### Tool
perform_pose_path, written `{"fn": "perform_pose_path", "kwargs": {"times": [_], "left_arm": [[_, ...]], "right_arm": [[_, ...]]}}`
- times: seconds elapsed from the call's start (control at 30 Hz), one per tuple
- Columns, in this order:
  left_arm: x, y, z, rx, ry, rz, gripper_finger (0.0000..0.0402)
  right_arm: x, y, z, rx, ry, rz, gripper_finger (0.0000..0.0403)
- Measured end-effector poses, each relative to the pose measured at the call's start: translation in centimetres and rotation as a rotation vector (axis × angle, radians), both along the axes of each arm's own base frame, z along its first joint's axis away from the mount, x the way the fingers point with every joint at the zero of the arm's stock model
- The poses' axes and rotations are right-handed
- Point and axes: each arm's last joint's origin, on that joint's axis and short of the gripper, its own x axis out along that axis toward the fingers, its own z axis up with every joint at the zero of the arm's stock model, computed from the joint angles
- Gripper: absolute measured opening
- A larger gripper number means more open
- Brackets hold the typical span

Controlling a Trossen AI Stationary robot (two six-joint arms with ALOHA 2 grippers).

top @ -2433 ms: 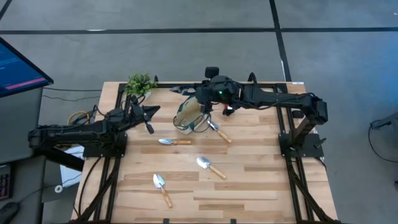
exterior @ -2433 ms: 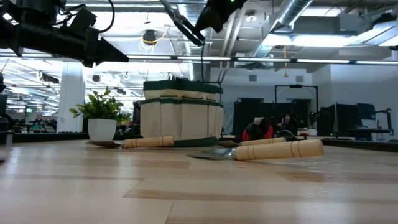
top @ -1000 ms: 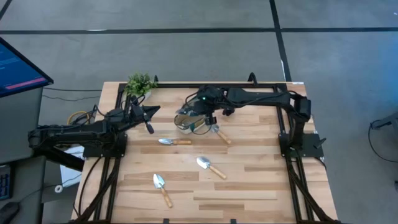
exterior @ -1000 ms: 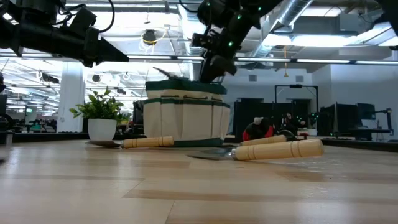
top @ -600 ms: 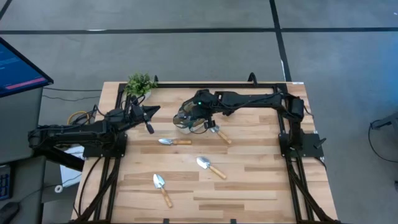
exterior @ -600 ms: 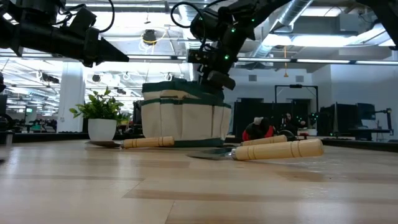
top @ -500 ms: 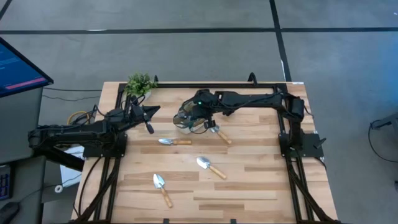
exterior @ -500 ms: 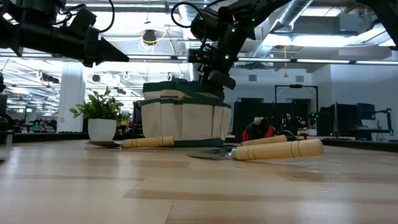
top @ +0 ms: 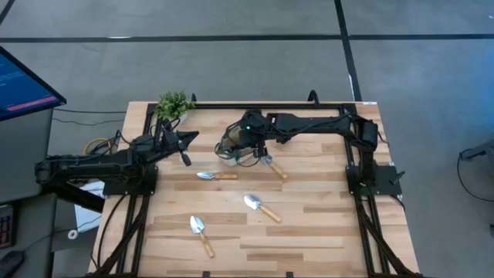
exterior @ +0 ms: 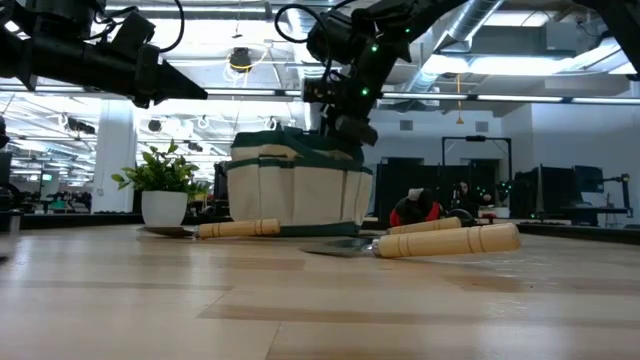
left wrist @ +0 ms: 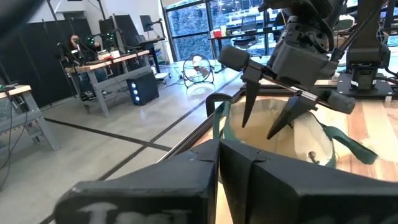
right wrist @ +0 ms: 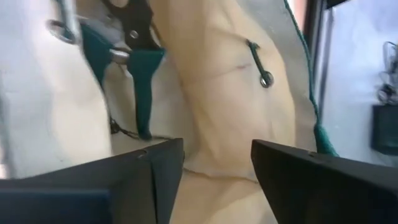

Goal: Pick & Place Garden tools in Gardening bag
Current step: Put the gloves into the gardening bag

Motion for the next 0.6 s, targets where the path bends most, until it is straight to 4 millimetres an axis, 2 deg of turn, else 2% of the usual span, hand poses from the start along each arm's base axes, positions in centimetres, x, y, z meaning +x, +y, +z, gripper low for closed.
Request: {"fn": "perform_pose_path", "kwargs": {"times": [0.23, 0.6], "left_arm": [[0.0, 0.0, 0.0, 0.0, 0.0, 0.0, 0.0002], [0.0, 0.0, 0.0, 0.0, 0.0, 0.0, 0.0002]], "right_arm": [[0.5, 0.0, 1.8, -0.038, -0.026, -0.004, 0.0185], [0.7, 0.0, 7.7, -0.042, -0.05, -0.003, 0.0161]]}}
